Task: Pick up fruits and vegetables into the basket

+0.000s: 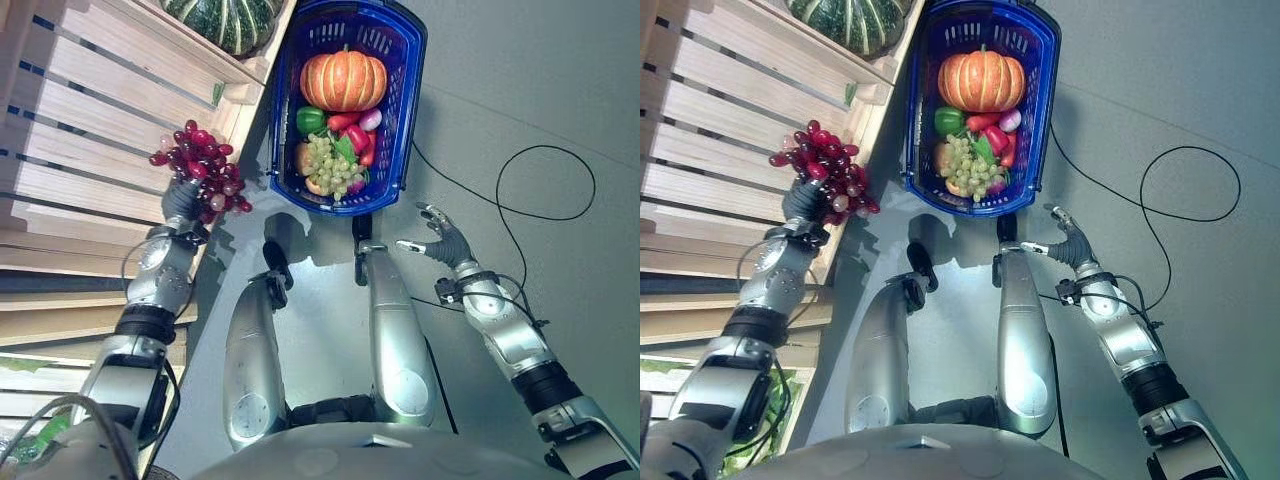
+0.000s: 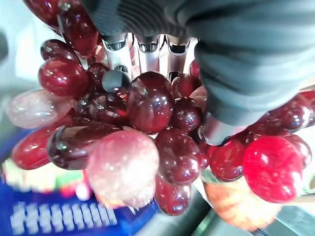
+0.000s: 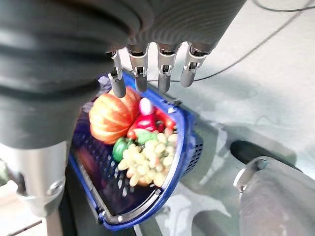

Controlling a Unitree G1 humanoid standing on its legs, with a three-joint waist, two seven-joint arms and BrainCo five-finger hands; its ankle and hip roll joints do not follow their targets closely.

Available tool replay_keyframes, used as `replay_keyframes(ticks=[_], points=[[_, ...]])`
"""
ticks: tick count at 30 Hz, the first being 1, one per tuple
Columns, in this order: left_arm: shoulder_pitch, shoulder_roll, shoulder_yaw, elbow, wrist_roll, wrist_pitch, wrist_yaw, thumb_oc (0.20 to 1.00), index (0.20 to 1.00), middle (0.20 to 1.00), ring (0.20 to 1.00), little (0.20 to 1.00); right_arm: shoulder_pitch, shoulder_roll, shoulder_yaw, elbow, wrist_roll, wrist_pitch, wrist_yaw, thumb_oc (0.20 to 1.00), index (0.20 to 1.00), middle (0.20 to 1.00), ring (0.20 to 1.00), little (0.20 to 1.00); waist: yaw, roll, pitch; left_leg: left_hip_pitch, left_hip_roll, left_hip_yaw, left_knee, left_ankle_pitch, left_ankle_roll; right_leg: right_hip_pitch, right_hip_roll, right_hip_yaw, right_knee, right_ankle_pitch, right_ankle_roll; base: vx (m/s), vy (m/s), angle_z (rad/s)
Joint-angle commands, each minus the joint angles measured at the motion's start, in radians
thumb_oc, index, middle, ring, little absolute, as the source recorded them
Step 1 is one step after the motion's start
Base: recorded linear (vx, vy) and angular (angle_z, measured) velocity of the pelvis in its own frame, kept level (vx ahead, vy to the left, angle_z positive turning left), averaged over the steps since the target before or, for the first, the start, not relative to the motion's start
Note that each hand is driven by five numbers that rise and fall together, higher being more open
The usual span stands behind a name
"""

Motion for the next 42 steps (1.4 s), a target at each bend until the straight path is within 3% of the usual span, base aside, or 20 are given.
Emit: replay_keyframes(ticks=[1,13,14,21,28,31,36,42], points=[[0.020,-0.013,0.041,-0.128,-0.033,-0.049,-0.058,0.200,0.200,0.200,0.200,0.200,0.038,-0.027,-0.018,-0.105,-0.085,0.025,0.022,1.000,1.000,1.000,1.000,1.000,0.010,0.027,-0.014,0.070,-0.021,0.037,-0.073,-0.032,0.040,0.085,0.016,-0.018,-0.016,-0.087,0.040,0.00,0.000,0.00],[0.011,0.023,0.027,-0.321,0.081,-0.064,-0.062,0.200,0.200,0.200,0.200,0.200,-0.131,-0.051,0.087,-0.150,-0.322,0.105,0.082,1.000,1.000,1.000,1.000,1.000,0.053,0.044,-0.014,0.202,-0.037,0.012,-0.125,-0.015,0.032,0.231,-0.010,-0.024,-0.053,-0.097,0.038,0.00,0.000,0.00],[0.002,0.035,0.021,-0.336,0.104,-0.069,-0.064,0.200,0.200,0.200,0.200,0.200,-0.159,-0.050,0.103,-0.149,-0.331,0.116,0.089,1.000,1.000,1.000,1.000,1.000,0.058,0.045,-0.014,0.206,-0.038,0.018,-0.133,0.012,0.037,0.239,-0.017,-0.031,-0.065,-0.073,0.030,-0.05,-0.020,0.09],[-0.065,0.080,-0.024,-0.409,0.205,-0.053,-0.063,0.200,0.200,0.200,0.200,0.200,-0.308,-0.028,0.175,-0.141,-0.328,0.179,0.095,1.000,1.000,1.000,1.000,1.000,0.089,0.052,-0.030,0.272,-0.051,-0.003,-0.159,0.015,0.029,0.316,-0.042,-0.044,-0.089,-0.074,0.034,0.01,-0.020,0.09],[-0.135,0.078,-0.086,-0.456,0.259,-0.031,-0.089,0.200,0.200,0.200,0.200,0.200,-0.426,0.034,0.246,-0.091,-0.339,0.237,0.024,1.000,1.000,1.000,1.000,1.000,0.113,0.058,-0.064,0.335,-0.063,-0.022,-0.196,0.018,0.021,0.387,-0.062,-0.059,-0.125,-0.072,0.040,0.04,-0.019,0.08],[-0.145,0.073,-0.101,-0.463,0.285,-0.034,-0.088,0.200,0.200,0.200,0.200,0.200,-0.440,0.048,0.257,-0.083,-0.328,0.244,0.014,1.000,1.000,1.000,1.000,1.000,0.117,0.059,-0.071,0.344,-0.064,-0.025,-0.202,0.018,0.019,0.397,-0.065,-0.061,-0.130,-0.072,0.041,0.04,-0.024,0.01],[-0.188,0.033,-0.170,-0.501,0.273,0.027,-0.101,0.200,0.200,0.200,0.200,0.200,-0.505,0.119,0.299,-0.063,-0.244,0.243,-0.038,1.000,1.000,1.000,1.000,1.000,0.135,0.058,-0.105,0.383,-0.066,-0.044,-0.231,0.022,0.013,0.445,-0.074,-0.073,-0.159,-0.067,0.048,0.06,-0.044,0.10],[-0.195,-0.061,-0.245,-0.545,0.224,0.069,-0.097,0.200,0.200,0.200,0.200,0.200,-0.525,0.207,0.341,-0.045,-0.130,0.174,-0.102,1.000,1.000,1.000,1.000,1.000,0.145,0.060,-0.132,0.414,-0.068,-0.059,-0.250,0.017,0.010,0.491,-0.078,-0.091,-0.188,-0.068,0.048,0.03,-0.025,0.07]])
